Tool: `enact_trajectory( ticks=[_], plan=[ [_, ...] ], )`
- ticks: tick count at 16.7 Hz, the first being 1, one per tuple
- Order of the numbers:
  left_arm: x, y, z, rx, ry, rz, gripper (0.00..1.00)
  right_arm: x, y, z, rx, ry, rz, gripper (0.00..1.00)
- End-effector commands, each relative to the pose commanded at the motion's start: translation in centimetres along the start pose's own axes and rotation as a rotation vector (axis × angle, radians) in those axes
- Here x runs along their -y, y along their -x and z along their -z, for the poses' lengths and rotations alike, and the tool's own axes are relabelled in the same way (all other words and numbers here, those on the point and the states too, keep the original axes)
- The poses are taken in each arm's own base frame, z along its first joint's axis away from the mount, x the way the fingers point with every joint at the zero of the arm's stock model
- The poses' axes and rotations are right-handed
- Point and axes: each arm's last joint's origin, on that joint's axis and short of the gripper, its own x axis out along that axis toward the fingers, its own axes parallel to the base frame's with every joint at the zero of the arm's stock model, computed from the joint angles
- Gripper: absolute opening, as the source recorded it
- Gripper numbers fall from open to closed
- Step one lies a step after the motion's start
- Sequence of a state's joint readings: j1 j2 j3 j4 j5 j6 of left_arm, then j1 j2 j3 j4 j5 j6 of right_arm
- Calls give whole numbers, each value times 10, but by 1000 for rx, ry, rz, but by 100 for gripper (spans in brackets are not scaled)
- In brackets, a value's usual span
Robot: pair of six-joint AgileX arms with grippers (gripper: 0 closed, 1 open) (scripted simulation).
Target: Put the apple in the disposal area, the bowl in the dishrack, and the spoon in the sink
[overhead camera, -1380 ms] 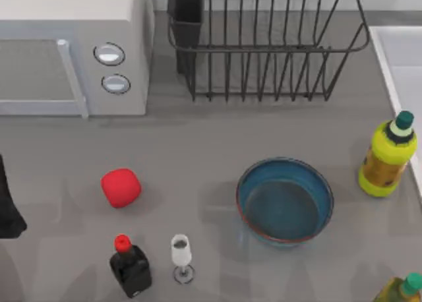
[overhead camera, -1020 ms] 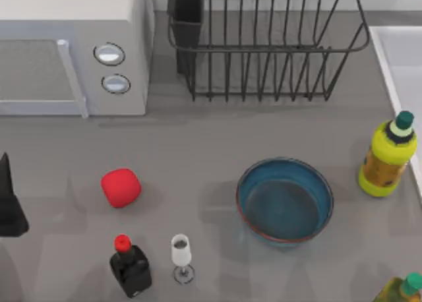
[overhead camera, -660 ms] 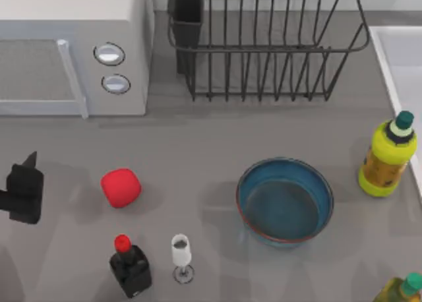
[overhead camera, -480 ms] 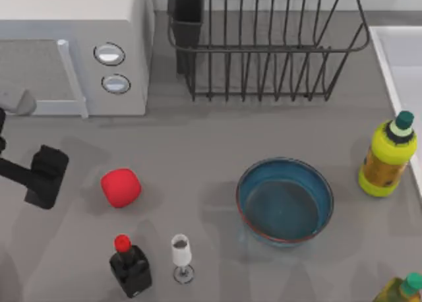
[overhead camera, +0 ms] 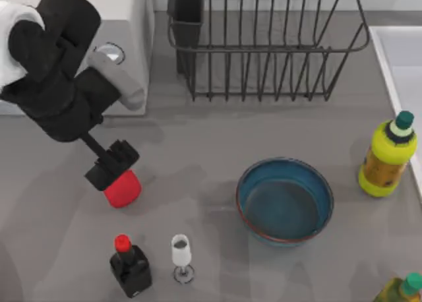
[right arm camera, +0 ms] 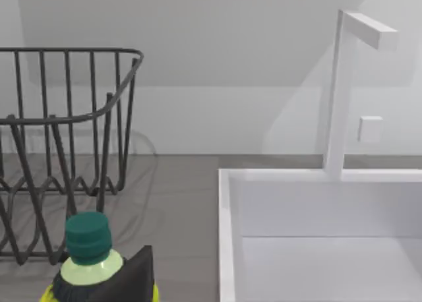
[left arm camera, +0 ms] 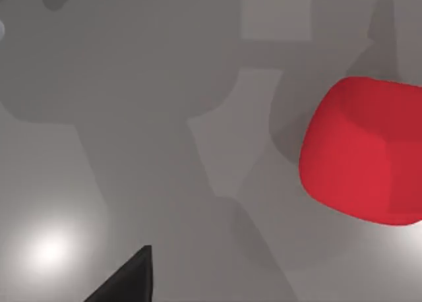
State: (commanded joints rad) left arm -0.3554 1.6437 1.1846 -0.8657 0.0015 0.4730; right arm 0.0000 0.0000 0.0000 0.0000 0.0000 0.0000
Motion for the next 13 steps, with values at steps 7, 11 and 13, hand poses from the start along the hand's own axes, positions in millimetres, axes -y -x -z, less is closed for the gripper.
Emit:
enact_trajectory(
  ticks=[7, 11, 13],
  plan=[
    [6, -45, -38, -210, -152, 119, 100, 0, 0, 0, 0, 0, 0, 100],
    [4, -45, -36, -208, -146, 117, 100, 0, 0, 0, 0, 0, 0, 100],
    [5, -51, -36, -211, -150, 119, 100, 0, 0, 0, 0, 0, 0, 100]
  ],
)
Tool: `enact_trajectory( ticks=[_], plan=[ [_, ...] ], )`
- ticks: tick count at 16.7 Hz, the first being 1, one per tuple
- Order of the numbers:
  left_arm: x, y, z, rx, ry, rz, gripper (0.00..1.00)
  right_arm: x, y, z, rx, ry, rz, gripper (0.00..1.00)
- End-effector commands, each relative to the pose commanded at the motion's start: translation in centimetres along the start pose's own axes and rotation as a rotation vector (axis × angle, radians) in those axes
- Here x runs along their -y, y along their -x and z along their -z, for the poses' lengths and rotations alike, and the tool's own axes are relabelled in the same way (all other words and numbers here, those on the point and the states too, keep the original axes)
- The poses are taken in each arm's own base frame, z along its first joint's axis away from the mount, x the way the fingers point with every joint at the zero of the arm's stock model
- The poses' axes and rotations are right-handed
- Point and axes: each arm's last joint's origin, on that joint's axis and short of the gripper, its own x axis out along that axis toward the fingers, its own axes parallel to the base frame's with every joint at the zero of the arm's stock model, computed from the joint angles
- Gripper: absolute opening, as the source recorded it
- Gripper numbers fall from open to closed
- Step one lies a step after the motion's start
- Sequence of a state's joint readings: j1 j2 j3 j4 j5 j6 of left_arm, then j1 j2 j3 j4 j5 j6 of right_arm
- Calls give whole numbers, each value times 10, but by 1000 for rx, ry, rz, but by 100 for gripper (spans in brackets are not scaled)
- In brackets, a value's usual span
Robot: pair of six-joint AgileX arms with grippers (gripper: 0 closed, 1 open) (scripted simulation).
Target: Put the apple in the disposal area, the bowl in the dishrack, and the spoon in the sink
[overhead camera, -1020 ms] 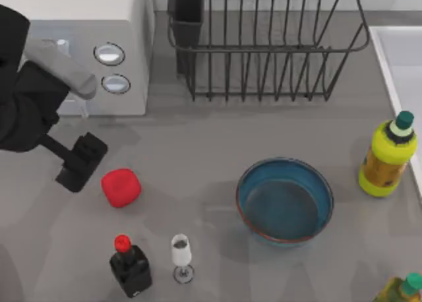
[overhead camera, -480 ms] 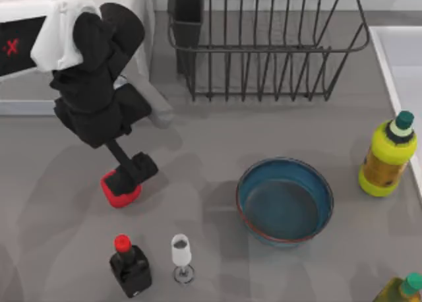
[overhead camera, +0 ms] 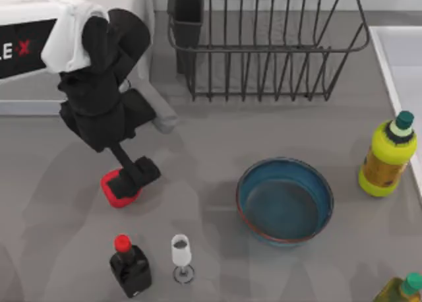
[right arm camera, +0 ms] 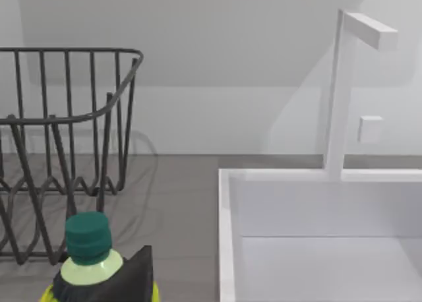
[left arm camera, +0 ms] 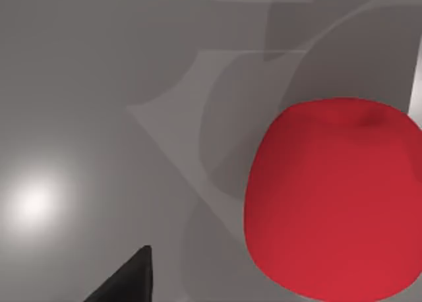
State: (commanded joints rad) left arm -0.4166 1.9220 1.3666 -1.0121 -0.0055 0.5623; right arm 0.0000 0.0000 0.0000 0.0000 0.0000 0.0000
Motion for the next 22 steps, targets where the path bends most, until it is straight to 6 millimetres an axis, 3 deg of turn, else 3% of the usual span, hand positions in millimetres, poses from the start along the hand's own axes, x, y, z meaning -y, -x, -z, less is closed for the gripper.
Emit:
enact_trajectory(
  ticks=[7, 12, 22],
  plan=[
    [0, -60, -1, 4, -2, -2, 100, 0, 0, 0, 0, 0, 0, 100],
    [1, -64, -1, 1, -2, -1, 100, 0, 0, 0, 0, 0, 0, 100],
    [1, -64, -1, 1, -2, -1, 25, 0, 0, 0, 0, 0, 0, 100]
  ],
)
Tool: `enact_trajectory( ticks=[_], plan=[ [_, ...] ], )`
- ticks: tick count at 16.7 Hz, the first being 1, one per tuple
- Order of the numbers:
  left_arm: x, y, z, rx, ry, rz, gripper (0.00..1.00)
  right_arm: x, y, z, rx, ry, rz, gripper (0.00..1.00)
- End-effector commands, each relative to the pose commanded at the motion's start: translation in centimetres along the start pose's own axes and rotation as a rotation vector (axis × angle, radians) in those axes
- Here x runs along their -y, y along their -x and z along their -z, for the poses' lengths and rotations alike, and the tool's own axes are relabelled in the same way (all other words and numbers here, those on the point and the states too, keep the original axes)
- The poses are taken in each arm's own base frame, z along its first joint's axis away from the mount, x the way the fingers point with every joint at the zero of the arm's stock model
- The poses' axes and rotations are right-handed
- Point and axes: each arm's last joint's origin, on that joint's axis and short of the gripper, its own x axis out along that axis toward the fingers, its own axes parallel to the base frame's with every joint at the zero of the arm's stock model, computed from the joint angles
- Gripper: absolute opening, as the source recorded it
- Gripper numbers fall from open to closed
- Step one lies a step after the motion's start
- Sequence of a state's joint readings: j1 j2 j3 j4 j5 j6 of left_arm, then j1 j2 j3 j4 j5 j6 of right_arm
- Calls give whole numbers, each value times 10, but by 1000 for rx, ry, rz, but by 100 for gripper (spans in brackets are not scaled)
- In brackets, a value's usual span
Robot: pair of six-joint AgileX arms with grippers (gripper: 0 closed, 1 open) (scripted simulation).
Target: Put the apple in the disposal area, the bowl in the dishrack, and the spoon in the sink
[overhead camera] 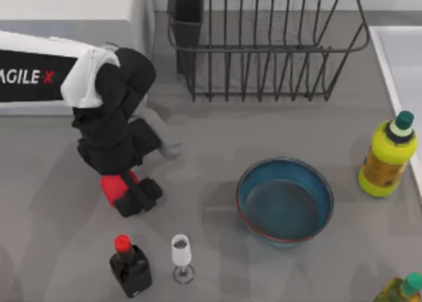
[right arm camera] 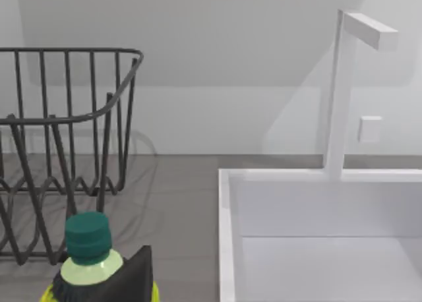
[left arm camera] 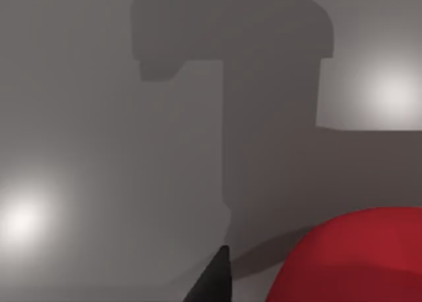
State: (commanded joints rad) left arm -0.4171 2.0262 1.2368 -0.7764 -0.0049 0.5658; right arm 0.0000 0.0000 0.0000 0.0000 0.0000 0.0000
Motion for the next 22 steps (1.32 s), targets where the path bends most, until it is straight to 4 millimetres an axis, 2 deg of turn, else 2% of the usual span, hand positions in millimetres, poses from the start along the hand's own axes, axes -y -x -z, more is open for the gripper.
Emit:
enact_trajectory(
  ticks=[3, 4, 11, 14, 17, 22],
  plan=[
    [0, 0, 0, 0, 0, 0, 2, 0, 0, 0, 0, 0, 0, 100],
    [0, 0, 0, 0, 0, 0, 0, 0, 0, 0, 0, 0, 0, 100],
    [0, 0, 0, 0, 0, 0, 0, 0, 0, 0, 0, 0, 0, 100],
    [1, 11, -1, 15, 4, 9, 0, 0, 0, 0, 0, 0, 0, 100],
    [0, 33, -4, 12, -1, 11, 0, 0, 0, 0, 0, 0, 0, 100],
    [-1, 89, -2, 8, 6, 12, 0, 0, 0, 0, 0, 0, 0, 100]
  ],
)
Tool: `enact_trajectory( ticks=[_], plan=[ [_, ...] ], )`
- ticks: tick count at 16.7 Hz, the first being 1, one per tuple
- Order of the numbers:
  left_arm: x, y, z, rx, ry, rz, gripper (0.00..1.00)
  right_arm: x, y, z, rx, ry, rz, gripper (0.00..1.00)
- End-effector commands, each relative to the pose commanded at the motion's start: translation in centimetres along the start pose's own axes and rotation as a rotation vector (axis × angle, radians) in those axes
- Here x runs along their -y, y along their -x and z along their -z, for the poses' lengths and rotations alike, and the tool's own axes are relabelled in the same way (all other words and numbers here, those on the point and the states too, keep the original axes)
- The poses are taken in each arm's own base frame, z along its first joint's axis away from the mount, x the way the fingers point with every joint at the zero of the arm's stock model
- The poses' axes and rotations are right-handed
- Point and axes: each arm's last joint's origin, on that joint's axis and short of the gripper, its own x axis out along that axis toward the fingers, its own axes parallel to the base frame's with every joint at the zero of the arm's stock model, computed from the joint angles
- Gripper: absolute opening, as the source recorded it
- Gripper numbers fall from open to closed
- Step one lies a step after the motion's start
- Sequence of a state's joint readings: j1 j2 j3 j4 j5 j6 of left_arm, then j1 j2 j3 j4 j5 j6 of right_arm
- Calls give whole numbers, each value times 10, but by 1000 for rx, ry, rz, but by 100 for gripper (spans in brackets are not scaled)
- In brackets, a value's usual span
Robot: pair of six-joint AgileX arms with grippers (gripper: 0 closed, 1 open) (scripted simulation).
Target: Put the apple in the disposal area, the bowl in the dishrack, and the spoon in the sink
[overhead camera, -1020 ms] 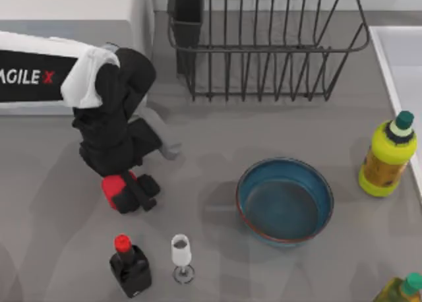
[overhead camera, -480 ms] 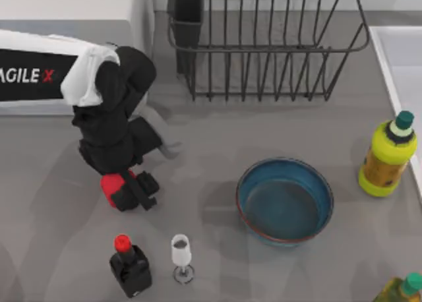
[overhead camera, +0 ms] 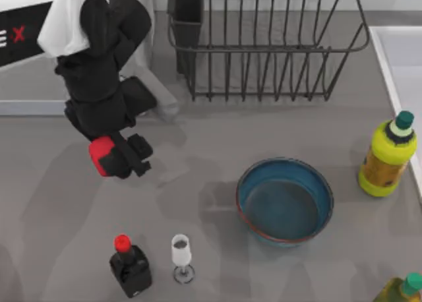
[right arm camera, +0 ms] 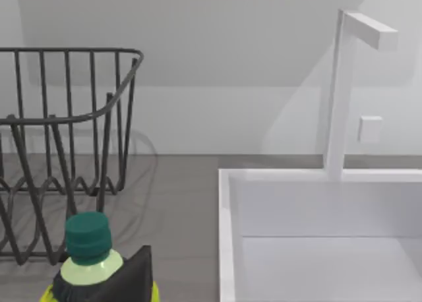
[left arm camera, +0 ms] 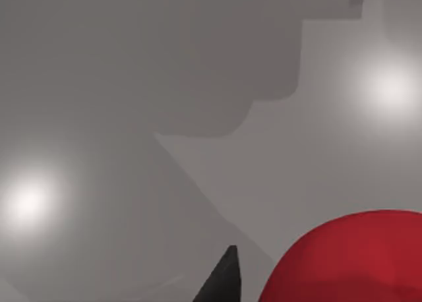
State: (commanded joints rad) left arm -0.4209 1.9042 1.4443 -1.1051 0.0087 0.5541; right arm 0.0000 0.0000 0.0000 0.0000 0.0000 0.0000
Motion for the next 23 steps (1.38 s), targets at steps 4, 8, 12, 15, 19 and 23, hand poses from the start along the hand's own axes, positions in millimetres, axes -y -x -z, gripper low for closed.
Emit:
enact_trajectory(
  ticks=[4, 8, 12, 15, 19, 23],
  plan=[
    [1, 18, 2, 7, 1, -4, 0, 0, 0, 0, 0, 0, 0, 100],
    [1, 16, 2, 4, 0, -2, 0, 0, 0, 0, 0, 0, 0, 100],
    [-3, 27, 13, 13, -72, -1, 0, 0, 0, 0, 0, 0, 0, 100],
    [-9, 44, 33, 29, -204, -4, 0, 0, 0, 0, 0, 0, 0, 100],
    [-19, 68, 72, 43, -484, -17, 0, 0, 0, 0, 0, 0, 0, 100],
    [-24, 86, 118, 35, -840, -26, 0, 0, 0, 0, 0, 0, 0, 100]
  ],
)
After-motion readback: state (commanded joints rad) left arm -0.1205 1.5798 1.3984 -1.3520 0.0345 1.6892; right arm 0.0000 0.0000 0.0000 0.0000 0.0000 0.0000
